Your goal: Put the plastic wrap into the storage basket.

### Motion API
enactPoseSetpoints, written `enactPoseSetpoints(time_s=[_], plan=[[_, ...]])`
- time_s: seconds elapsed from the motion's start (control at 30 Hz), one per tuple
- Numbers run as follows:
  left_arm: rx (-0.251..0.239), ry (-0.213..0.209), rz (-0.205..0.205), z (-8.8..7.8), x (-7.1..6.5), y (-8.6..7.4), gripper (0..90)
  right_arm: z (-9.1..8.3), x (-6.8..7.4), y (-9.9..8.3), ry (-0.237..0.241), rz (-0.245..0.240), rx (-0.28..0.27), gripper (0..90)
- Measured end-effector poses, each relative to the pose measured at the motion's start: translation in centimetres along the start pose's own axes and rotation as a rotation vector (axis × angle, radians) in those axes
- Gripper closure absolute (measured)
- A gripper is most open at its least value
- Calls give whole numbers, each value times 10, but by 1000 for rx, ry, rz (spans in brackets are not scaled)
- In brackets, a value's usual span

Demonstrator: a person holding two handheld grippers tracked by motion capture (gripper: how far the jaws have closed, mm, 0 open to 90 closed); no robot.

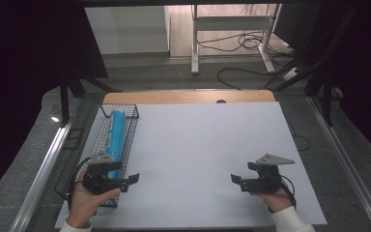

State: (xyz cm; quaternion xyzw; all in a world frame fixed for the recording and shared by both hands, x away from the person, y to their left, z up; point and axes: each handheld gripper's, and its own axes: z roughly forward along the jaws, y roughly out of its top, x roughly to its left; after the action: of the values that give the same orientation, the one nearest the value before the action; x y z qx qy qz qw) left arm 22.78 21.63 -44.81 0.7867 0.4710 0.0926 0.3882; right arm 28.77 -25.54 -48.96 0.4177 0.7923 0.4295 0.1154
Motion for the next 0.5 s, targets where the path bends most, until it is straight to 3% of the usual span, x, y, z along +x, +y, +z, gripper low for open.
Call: enactPoseSetpoints(time_s=[0.2,0.33,0.5], plan=[[42,-20,56,17,-19,-10,178,1,0,-2,21,-40,-1,133],[40,-25,61,22,-20,-10,183,2,2,-3,15,-72,-4,132],[62,-20,73,28,-20,-11,181,0,0,-2,24,-78,-28,132]])
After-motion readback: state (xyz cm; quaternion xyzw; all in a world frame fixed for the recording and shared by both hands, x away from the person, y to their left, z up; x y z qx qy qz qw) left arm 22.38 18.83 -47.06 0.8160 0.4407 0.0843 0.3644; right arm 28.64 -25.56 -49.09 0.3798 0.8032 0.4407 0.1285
